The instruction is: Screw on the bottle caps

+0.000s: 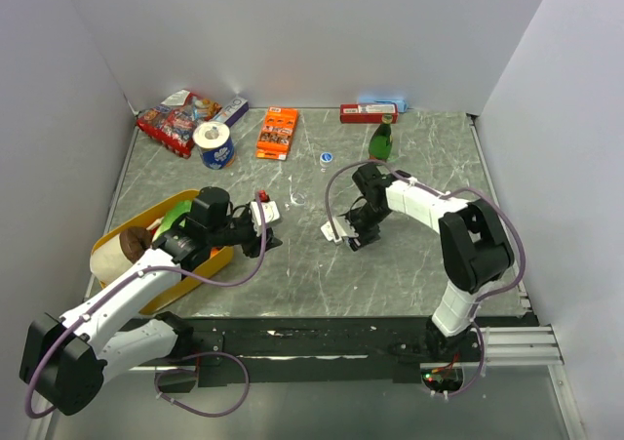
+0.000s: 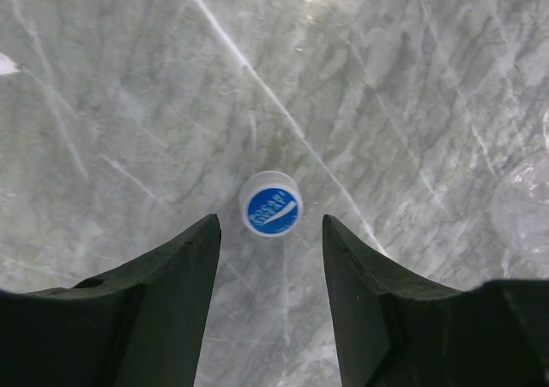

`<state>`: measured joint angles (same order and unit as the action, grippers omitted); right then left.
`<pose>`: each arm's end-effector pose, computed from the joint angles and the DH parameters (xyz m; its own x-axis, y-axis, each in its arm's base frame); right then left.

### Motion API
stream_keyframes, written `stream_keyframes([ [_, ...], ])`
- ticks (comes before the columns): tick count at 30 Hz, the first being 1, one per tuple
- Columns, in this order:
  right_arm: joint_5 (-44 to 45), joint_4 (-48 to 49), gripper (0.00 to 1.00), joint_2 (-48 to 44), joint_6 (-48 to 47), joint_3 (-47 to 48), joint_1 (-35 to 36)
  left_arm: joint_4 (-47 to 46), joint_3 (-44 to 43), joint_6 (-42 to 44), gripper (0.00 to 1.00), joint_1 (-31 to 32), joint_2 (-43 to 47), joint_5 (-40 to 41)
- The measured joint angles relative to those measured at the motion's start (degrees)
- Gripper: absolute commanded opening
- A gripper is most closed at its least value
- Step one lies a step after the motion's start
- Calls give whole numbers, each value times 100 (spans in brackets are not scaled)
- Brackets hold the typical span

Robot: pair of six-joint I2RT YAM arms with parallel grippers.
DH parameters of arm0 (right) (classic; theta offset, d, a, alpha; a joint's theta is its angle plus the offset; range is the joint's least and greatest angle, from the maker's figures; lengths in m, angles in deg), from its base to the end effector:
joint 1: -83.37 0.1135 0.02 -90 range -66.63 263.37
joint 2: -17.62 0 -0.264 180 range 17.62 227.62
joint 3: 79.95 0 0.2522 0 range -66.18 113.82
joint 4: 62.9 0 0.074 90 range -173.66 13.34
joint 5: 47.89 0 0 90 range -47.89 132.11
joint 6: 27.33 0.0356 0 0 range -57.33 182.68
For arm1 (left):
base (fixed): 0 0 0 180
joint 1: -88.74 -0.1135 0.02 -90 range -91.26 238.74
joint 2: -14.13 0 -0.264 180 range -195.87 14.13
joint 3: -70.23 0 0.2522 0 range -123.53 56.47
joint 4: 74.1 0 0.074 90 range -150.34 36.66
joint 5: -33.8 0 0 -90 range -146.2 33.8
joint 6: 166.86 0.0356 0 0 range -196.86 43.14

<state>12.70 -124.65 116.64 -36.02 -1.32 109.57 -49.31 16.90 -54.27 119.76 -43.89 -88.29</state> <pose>0.2724 0.1535 0.1823 0.5740 -0.6773 -0.4602 -0.8114 -0.5460 -0.2087 0.1807 -0.1307 0.2656 -0.0694 0.4215 -0.9042 0.9310 0.3529 0.0930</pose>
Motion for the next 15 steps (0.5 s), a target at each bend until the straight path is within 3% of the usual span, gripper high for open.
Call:
stream_keyframes([
  [15, 133, 42, 54, 280, -177, 186, 9, 0, 0, 2, 2, -63, -85, -2],
])
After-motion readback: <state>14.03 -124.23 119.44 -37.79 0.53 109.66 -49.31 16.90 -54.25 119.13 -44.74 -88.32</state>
